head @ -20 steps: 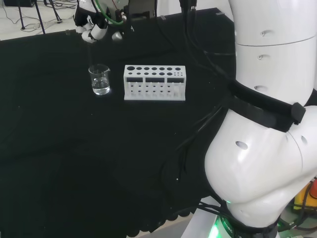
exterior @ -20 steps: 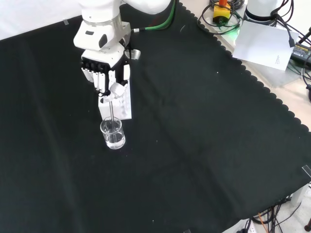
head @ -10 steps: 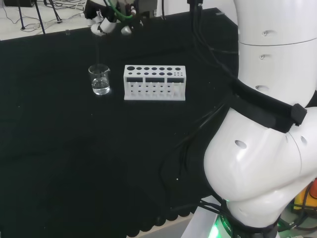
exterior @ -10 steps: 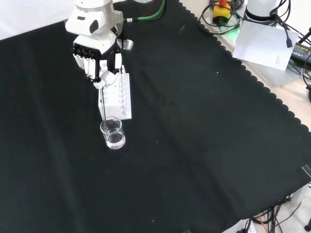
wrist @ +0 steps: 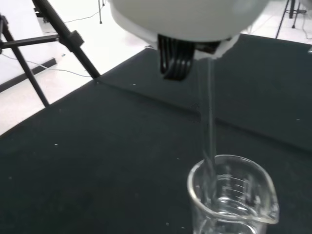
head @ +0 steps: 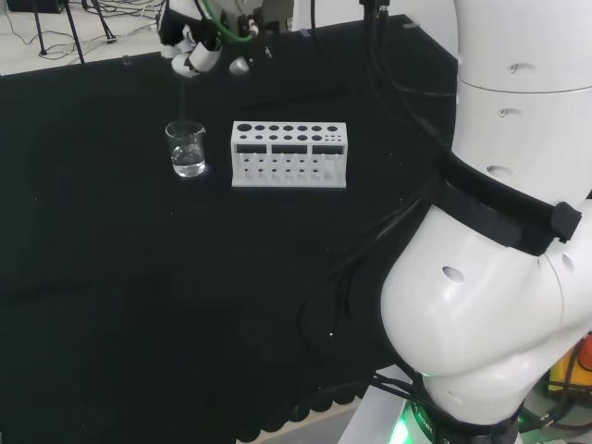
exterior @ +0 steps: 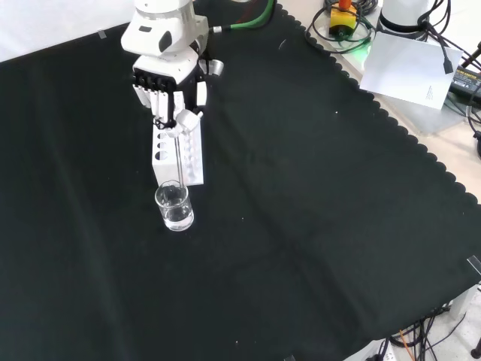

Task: Stir in the beaker to the left of the white test tube rack with the glass rod.

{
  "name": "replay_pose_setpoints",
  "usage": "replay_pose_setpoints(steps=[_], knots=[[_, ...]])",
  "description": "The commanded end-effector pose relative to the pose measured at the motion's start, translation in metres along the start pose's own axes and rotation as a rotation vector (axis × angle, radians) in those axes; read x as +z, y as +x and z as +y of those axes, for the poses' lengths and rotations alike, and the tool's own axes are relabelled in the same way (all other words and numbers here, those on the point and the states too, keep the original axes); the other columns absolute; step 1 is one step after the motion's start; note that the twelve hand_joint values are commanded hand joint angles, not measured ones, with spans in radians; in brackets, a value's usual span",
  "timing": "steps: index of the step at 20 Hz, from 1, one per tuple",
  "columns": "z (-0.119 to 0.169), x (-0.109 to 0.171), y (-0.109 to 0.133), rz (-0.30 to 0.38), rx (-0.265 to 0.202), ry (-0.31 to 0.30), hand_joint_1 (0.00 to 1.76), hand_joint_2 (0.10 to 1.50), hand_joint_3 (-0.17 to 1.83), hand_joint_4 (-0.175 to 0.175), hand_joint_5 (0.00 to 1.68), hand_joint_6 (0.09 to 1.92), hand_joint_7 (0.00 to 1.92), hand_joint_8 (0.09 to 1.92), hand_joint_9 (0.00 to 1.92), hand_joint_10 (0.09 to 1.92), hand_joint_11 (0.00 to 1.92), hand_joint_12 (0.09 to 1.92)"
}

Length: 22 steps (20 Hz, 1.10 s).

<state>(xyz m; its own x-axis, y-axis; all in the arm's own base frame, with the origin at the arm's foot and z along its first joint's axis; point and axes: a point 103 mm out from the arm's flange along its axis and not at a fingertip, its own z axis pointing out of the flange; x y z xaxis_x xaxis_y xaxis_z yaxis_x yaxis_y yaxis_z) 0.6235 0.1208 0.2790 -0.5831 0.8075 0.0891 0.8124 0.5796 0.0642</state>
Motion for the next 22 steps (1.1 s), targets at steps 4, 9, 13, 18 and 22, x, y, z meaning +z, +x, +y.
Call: replay_pose_setpoints(steps=[4,9,13,18,22], knots=[[0.037,0.010,0.001,-0.002,-0.001,0.019,1.33,0.59,0.80,-0.175,1.21,0.57,1.34,0.89,1.89,0.41,1.74,0.77],[0.026,0.010,-0.031,-0.013,0.022,-0.001,1.33,0.59,0.79,-0.175,1.21,0.57,1.34,0.89,1.89,0.41,1.74,0.77],[0.012,-0.001,-0.040,-0.018,0.035,0.000,1.33,0.59,0.79,-0.175,1.21,0.57,1.34,0.89,1.89,0.41,1.75,0.77],[-0.005,-0.009,-0.039,-0.033,0.035,0.000,1.33,0.59,0.79,-0.175,1.21,0.57,1.34,0.89,1.89,0.41,1.74,0.77],[-0.014,-0.023,-0.033,-0.026,0.034,-0.026,1.33,0.59,0.79,-0.175,1.21,0.57,1.34,0.89,1.89,0.41,1.74,0.77]])
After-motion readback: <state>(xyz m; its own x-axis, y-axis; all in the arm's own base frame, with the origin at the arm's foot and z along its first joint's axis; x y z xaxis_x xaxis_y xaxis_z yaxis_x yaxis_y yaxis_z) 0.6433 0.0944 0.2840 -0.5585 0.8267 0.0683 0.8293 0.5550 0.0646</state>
